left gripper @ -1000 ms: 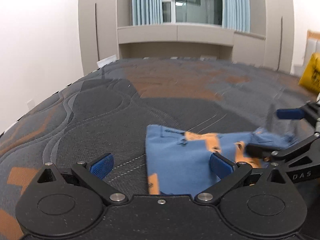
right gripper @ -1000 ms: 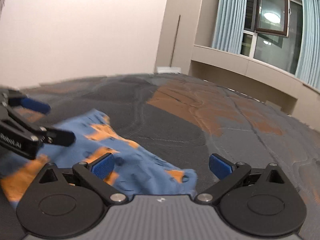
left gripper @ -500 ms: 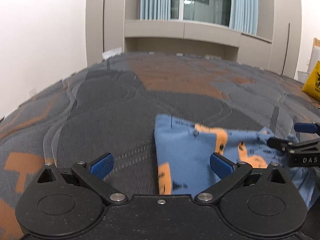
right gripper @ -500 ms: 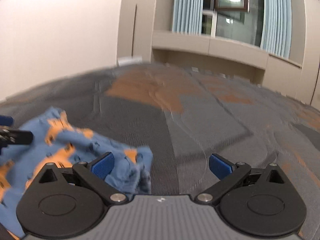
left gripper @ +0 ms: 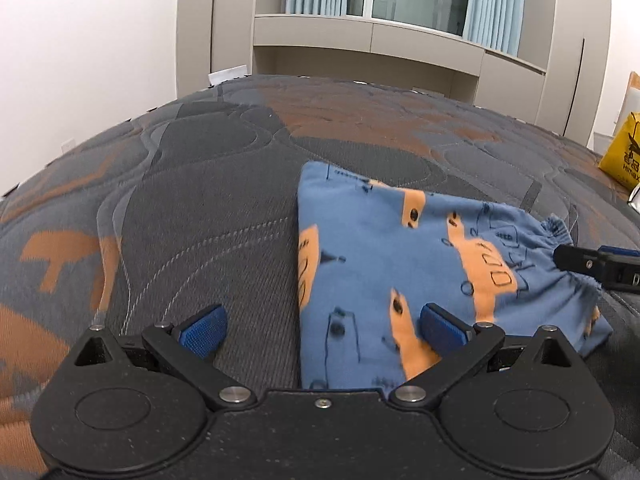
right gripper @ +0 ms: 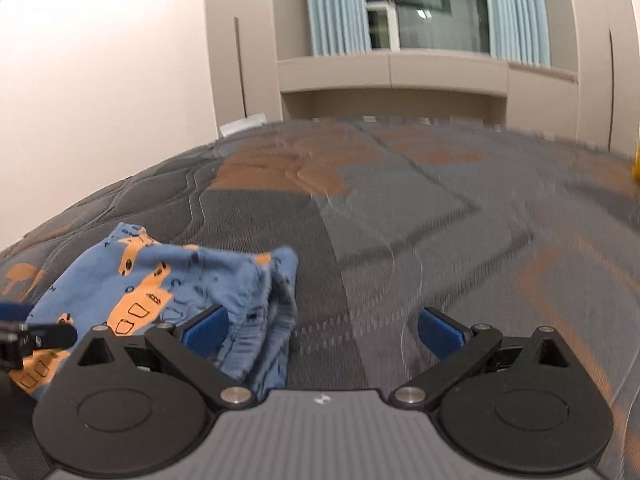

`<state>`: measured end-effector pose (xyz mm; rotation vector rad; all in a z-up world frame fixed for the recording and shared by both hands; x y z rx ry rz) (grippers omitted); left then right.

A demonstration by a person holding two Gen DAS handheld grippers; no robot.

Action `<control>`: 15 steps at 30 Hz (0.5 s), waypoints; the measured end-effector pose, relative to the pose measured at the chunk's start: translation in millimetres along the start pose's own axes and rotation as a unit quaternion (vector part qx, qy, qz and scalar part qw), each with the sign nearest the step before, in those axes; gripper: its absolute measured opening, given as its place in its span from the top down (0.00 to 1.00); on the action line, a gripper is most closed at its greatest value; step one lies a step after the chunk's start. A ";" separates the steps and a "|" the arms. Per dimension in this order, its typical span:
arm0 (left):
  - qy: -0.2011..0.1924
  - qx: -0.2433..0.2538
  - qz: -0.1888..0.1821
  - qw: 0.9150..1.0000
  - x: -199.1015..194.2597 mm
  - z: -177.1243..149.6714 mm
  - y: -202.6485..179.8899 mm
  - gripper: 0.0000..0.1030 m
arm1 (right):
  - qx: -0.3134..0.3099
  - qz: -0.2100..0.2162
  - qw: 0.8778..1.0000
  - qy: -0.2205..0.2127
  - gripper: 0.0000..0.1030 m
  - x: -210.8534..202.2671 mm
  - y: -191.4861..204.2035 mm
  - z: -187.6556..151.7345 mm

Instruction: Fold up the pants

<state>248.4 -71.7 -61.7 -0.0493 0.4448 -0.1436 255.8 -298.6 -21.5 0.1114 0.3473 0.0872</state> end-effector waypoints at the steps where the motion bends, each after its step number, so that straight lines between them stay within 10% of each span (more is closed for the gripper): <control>1: -0.004 -0.003 0.000 1.000 -2.3 -1.8 1.1 0.01 | 0.011 0.002 1.000 -0.003 0.00 -2.3 -2.0 0.0; 7: -0.008 -0.011 -0.004 1.000 -2.5 -4.7 3.5 0.00 | -0.008 0.051 0.998 -0.042 0.00 -20.0 21.5 0.5; 15: -0.009 -0.018 -0.008 1.000 -1.0 -5.7 6.1 0.00 | -0.094 0.012 0.995 -0.002 0.00 -9.4 50.4 -15.9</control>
Point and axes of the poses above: each gripper's, at about its wrist camera, not at the fingertips, and x roughly the way its jaws point, y to its left, z to its top, the point moved 6 cm from there along x, roughly the way its jaws point, and after that the axes turned 11 degrees about -y, right-handed, at the moved point
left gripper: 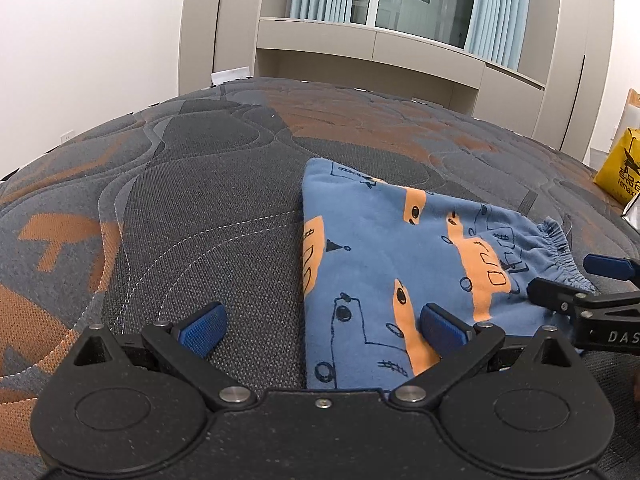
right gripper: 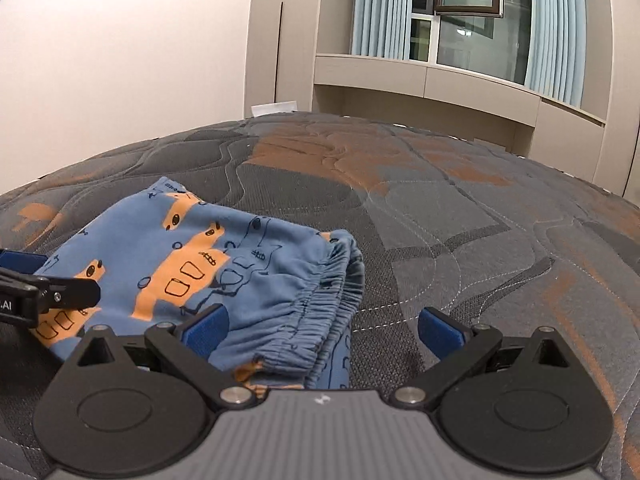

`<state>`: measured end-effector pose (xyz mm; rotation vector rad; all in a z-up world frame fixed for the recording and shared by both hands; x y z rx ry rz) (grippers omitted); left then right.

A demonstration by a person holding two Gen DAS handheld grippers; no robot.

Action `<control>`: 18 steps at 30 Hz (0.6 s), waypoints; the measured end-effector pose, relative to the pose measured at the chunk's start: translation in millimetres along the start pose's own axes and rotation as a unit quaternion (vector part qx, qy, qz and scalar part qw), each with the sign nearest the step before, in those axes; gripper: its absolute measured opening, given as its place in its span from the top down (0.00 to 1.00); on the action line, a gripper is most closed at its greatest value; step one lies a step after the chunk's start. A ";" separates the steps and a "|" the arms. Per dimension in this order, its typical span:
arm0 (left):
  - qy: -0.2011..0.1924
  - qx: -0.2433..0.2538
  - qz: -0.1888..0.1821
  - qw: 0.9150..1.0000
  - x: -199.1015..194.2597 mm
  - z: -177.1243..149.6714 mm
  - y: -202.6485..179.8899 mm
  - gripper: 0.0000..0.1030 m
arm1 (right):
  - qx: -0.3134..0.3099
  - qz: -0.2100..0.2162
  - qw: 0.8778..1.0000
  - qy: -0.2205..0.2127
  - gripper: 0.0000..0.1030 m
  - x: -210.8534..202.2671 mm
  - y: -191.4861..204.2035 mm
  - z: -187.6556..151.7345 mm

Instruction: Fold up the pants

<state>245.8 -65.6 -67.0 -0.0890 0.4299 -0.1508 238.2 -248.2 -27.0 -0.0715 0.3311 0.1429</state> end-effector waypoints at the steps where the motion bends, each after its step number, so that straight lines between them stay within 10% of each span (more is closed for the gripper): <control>1: 0.000 -0.001 0.000 1.000 0.2 0.1 0.2 0.00 | 0.004 0.003 1.000 -0.004 0.00 -1.4 -0.7 0.5; 9: -0.001 -0.010 -0.006 1.000 0.0 -0.8 2.0 0.00 | -0.045 0.063 0.997 -0.027 0.00 34.9 7.7 52.4; 18: -0.001 -0.010 -0.006 1.000 2.1 -1.5 2.1 0.00 | -0.084 0.083 0.992 0.053 0.00 120.5 19.2 52.5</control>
Point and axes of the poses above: each gripper's, at about its wrist camera, not at the fingertips, and x roughly the way its jaws point, y to its left, z to its top, the point moved 6 cm from there along x, roughly the way its jaws point, and after that the axes turned 11 degrees about -y, right-handed, at the moved point
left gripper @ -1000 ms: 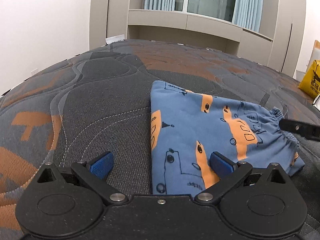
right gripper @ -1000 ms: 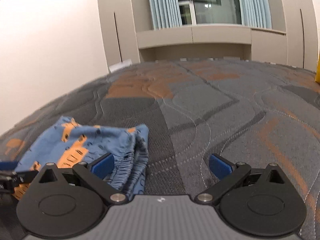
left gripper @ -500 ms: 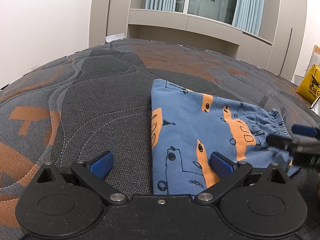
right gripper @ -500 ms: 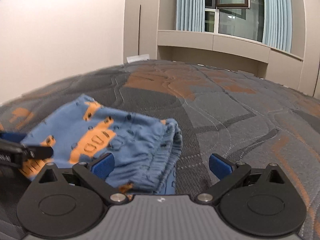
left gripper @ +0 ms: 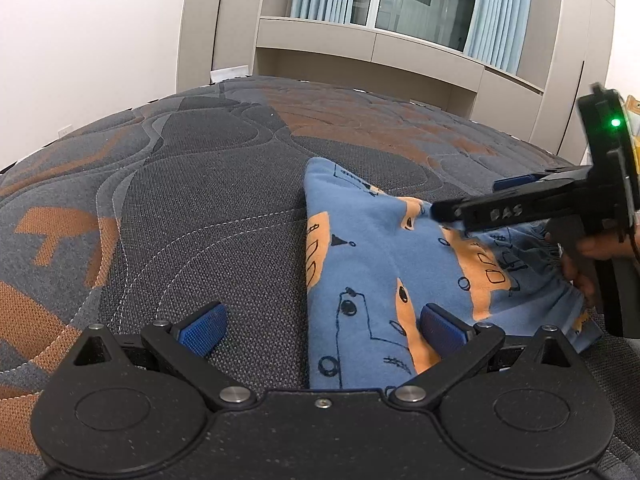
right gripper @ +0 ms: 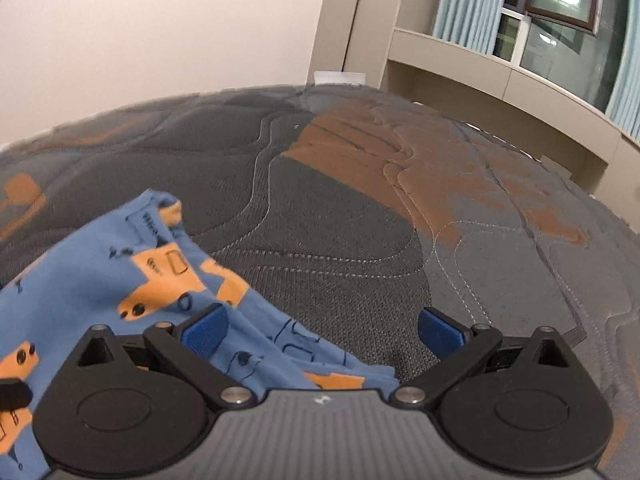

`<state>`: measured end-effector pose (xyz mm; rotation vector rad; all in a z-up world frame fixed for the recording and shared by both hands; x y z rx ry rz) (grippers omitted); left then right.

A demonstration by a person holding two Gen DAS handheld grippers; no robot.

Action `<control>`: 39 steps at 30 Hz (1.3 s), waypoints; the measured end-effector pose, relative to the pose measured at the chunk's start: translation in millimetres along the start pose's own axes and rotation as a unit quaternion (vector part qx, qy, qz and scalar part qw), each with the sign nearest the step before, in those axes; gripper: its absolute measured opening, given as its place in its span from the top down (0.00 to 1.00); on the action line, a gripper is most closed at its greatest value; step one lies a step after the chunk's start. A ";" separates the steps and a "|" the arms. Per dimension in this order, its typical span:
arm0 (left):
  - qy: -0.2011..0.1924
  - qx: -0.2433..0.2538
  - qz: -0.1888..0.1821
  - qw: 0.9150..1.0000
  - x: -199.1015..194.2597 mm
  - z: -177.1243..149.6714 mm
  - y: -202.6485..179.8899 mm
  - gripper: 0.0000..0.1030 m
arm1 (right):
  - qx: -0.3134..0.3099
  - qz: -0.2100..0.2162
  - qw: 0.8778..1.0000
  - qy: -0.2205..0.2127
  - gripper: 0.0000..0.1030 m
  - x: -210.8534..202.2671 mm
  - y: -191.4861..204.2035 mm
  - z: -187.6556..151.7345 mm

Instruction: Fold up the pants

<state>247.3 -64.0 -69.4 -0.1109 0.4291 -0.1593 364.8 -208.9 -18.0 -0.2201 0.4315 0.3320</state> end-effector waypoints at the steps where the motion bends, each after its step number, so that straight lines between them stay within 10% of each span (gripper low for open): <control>1: 0.000 0.000 0.000 1.000 -0.2 -0.3 0.6 0.00 | 0.010 -0.009 1.000 -0.010 0.00 -4.2 -4.5 0.1; 6: 0.000 0.000 0.000 1.000 -0.1 -0.4 0.3 0.00 | 0.060 -0.047 0.995 -0.065 0.00 -48.3 -30.4 -6.9; 16: 0.001 0.006 0.003 1.000 -0.2 -0.4 -2.8 0.00 | 0.235 0.067 0.969 -0.041 0.00 -88.7 -39.3 -64.7; 39: 0.002 0.011 0.005 1.000 0.5 -0.1 -2.8 0.00 | 0.278 0.085 0.956 -0.040 0.00 -80.7 -46.5 -72.8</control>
Point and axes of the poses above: each gripper's, at about its wrist camera, not at the fingertips, and x roughly the way its jaws point, y to its left, z to its top, the point moved 6 cm from there along x, roughly the way its jaws point, and after that the axes turned 11 degrees about -y, right-handed, at the moved point
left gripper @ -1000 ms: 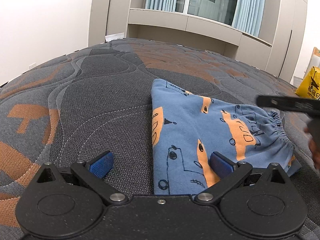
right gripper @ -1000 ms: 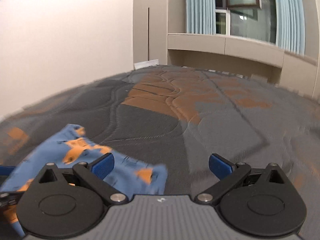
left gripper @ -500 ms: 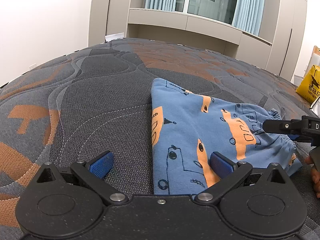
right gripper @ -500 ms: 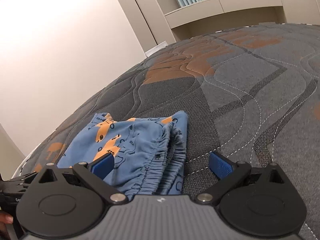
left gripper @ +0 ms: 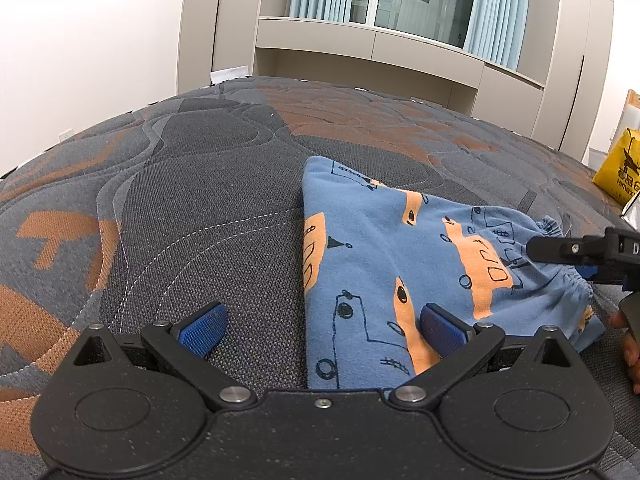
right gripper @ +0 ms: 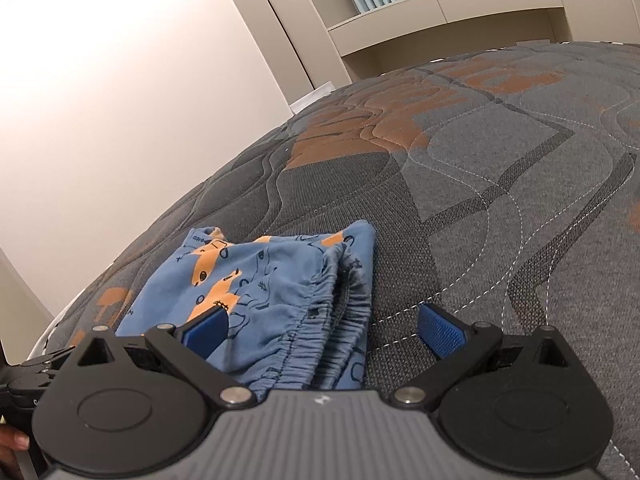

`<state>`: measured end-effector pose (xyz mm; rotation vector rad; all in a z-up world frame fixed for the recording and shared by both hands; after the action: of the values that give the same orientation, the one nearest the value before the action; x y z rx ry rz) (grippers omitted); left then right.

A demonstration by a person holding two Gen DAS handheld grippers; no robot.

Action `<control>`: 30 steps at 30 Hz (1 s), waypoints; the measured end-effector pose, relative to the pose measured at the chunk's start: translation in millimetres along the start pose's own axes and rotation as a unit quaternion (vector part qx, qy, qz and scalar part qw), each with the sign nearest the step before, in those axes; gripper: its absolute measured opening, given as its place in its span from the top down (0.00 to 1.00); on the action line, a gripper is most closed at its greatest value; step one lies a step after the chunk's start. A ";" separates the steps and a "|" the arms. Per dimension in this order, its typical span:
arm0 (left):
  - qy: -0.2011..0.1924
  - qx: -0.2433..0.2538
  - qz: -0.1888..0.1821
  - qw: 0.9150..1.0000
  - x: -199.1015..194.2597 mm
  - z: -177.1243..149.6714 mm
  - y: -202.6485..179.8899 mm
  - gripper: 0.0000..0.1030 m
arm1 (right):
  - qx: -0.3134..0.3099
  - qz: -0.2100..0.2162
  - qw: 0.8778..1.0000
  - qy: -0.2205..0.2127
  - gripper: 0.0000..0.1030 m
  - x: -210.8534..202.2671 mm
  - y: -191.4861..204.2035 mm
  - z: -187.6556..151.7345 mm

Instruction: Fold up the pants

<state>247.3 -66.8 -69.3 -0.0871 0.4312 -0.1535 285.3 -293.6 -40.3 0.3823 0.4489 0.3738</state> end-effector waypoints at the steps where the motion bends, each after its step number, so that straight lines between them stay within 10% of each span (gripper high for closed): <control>1: 0.000 0.004 0.002 1.000 0.5 -0.1 -0.4 0.00 | 0.004 0.003 1.000 -0.002 0.00 -0.5 -0.6 0.3; 20: -0.030 -0.042 -0.063 0.997 -11.6 8.1 0.2 0.01 | 0.084 0.089 0.992 -0.003 0.01 18.0 -15.8 13.9; 28: -0.023 -0.105 -0.116 0.987 -4.2 6.1 2.7 0.05 | 0.106 0.067 0.992 -0.016 0.32 12.7 -24.6 14.2; 30: -0.026 -0.103 -0.115 0.988 -5.2 4.6 1.4 0.10 | 0.110 0.064 0.992 -0.016 0.53 13.0 -26.4 14.3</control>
<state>244.7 -64.4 -63.2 -0.3443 0.3839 -0.3330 309.9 -314.7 -44.3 0.6320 0.4362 0.4437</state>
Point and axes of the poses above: each gripper's, at about its wrist camera, not at the fingertips, and x roughly the way its jaws point, y to its left, z to its top, the point moved 6 cm from there along x, roughly the way its jaws point, and after that the axes turned 11 degrees about -y, right-handed, at the moved point
